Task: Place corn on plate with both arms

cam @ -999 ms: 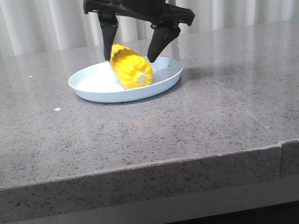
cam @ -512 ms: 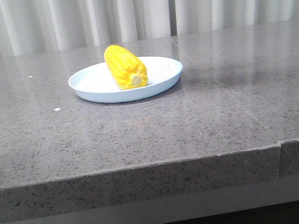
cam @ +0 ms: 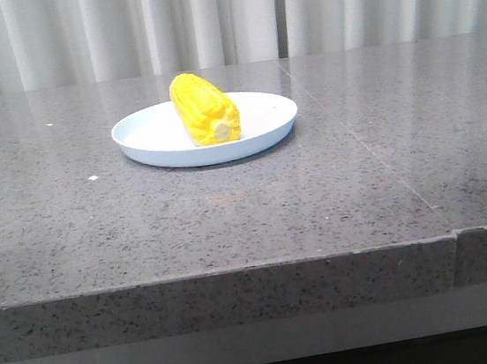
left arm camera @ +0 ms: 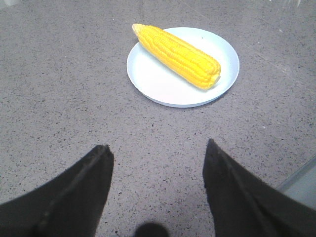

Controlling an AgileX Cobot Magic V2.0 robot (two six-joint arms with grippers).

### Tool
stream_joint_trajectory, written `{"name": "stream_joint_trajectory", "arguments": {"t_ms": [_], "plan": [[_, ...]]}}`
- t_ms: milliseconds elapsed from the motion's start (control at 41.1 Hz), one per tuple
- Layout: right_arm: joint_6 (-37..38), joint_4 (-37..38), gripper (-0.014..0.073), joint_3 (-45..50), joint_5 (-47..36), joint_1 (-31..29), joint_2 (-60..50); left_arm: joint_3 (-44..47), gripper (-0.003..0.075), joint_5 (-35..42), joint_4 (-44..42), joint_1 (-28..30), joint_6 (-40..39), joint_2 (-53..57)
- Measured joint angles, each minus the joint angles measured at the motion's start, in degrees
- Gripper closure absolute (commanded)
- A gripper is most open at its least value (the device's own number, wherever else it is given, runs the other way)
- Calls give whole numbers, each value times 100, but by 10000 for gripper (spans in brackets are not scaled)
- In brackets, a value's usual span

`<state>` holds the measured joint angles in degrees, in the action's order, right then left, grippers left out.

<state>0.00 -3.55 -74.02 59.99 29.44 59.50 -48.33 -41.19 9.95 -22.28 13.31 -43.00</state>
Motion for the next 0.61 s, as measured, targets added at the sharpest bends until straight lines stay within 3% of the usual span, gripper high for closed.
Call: {"name": "stream_joint_trajectory", "arguments": {"t_ms": [390, 487, 609], "plan": [[0, 0, -9, 1648, -96, 0, -2190, 0, 329, 0, 0, 0, 0, 0], [0, 11, 3, 1885, -175, 0, -2608, 0, 390, 0, 0, 0, 0, 0], [0, 11, 155, 2068, -293, 0, -2927, 0, 528, 0, 0, 0, 0, 0]]}}
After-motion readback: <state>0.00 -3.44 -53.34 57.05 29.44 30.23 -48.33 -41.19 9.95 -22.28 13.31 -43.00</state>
